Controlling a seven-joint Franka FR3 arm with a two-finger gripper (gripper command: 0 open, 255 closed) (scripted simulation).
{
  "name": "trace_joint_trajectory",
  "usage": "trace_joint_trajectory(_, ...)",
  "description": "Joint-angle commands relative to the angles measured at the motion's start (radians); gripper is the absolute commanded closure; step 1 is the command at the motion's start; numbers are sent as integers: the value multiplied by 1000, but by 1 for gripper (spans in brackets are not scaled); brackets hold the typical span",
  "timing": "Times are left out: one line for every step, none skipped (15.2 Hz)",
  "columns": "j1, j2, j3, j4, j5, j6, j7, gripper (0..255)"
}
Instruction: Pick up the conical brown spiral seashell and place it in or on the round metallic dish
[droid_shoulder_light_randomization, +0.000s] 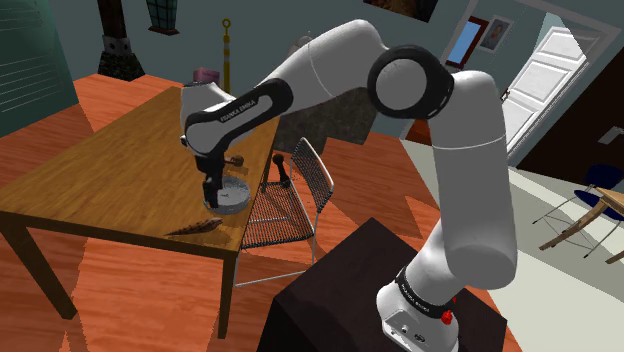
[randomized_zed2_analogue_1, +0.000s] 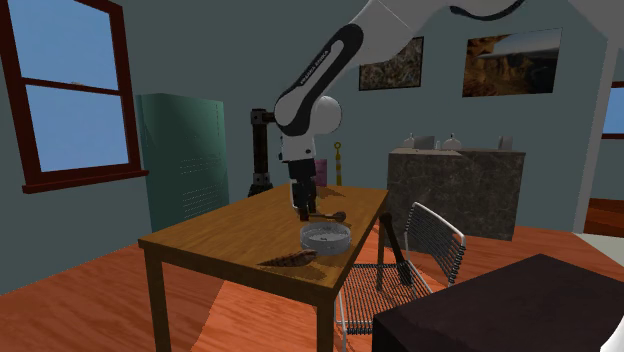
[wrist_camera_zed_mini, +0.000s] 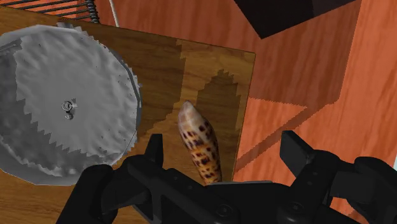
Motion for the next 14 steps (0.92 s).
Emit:
trace_joint_trajectory(22,90,1,93,-19,-13,-9,0)
trace_joint_trajectory(32,130,1,135,-28,-19,-15,0)
trace_joint_trajectory(42,171,1,179,-36,-27,-22,0)
trace_joint_trajectory(53,213,0,225,-44,-35,-29,0)
trace_joint_trajectory(63,255,0,273,-51,-45,-37,0)
trace_joint_trajectory(74,299,0,324,-58,-57,-45,0)
trace_joint_trajectory(86,343,0,377,-65,-70,-54,0)
trace_joint_trajectory(93,371,-1,411,-68,-79,-59,0)
trace_joint_trajectory(93,378,-2,409,-69,-70,-59,0)
trace_joint_trajectory(93,385,-3,407,-70,-61,-58,0)
trace_joint_trajectory(93,391,-3,405,-71,-52,-58,0)
trace_joint_trajectory(93,398,-4,403,-72,-43,-57,0)
trace_joint_trajectory(93,406,-5,402,-73,-34,-57,0)
trace_joint_trajectory(93,413,-6,401,-74,-26,-56,0)
